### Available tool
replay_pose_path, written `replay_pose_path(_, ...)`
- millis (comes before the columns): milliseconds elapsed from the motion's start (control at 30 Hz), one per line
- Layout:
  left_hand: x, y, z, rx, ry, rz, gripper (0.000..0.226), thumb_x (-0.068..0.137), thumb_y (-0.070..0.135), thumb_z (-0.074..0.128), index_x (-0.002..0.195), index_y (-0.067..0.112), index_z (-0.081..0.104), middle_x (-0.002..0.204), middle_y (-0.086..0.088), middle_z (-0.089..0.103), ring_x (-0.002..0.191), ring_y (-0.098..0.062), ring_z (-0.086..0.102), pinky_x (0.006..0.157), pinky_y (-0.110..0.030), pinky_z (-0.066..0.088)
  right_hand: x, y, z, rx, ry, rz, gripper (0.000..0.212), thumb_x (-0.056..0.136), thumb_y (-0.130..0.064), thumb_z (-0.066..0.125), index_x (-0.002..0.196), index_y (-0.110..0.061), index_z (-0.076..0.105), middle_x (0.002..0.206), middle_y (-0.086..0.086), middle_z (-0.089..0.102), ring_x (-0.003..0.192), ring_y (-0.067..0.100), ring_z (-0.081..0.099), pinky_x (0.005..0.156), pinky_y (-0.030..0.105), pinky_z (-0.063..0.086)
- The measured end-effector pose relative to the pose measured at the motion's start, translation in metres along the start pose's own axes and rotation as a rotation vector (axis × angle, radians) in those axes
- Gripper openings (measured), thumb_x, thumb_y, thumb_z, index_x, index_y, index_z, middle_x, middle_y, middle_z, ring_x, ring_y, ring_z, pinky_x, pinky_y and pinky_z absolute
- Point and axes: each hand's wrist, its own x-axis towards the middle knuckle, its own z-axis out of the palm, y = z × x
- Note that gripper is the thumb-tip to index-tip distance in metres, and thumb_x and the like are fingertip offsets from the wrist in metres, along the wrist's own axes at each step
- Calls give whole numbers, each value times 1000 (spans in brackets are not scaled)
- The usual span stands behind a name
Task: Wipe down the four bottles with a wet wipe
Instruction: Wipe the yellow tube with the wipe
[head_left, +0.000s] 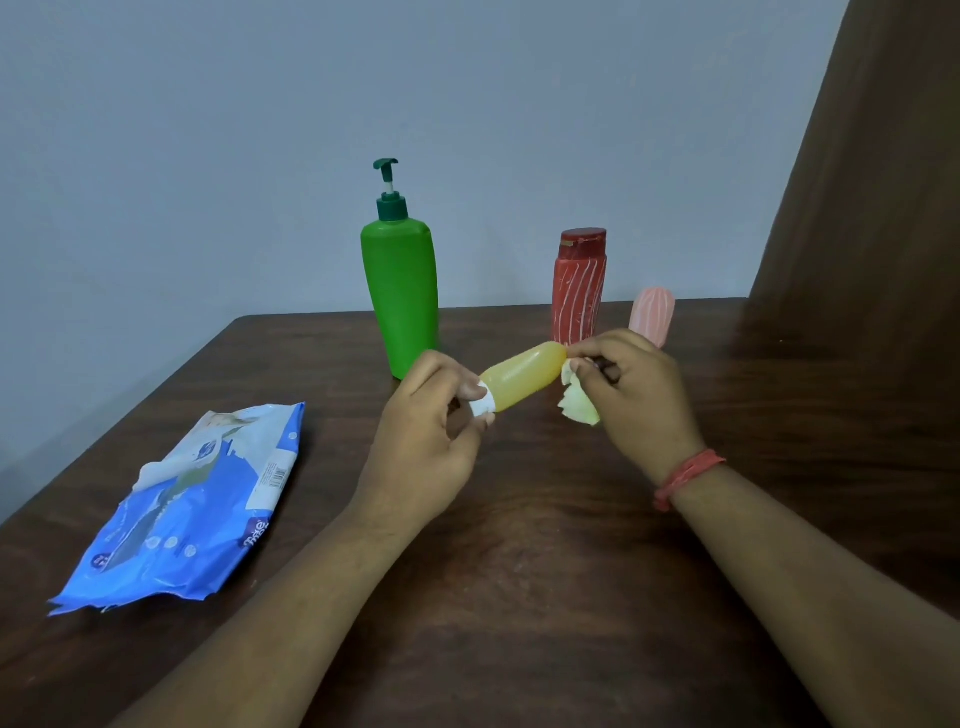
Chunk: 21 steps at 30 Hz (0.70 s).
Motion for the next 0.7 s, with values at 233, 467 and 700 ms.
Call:
replay_pose_path(233, -1, -1, 2, -3, -21, 10, 22, 82, -3, 76, 88, 11, 61, 104, 11, 50, 101, -9, 60, 82, -21, 56, -8, -20, 4, 89, 56, -213, 10, 91, -5, 68, 98, -10, 73, 99, -1, 65, 91, 8, 61, 80, 21, 51)
replay_pose_path(467, 0, 1, 1, 139, -66, 141, 17, 83, -1, 74, 91, 10, 63, 103, 3, 54, 93, -14, 59, 76, -30, 52, -6, -19, 7, -129, -11, -425, 9, 92, -7, 65, 98, -7, 72, 98, 5, 64, 91, 11, 56, 80, 16, 41)
replay_pose_path(700, -1, 3, 8, -544, 32, -547, 17, 90, 1, 70, 99, 14, 64, 103, -6, 71, 95, -17, 71, 84, -27, 58, 4, -7, -3, 600, -54, 286, 18, 96, -9, 65, 95, -23, 76, 99, 0, 76, 97, 20, 71, 85, 34, 59)
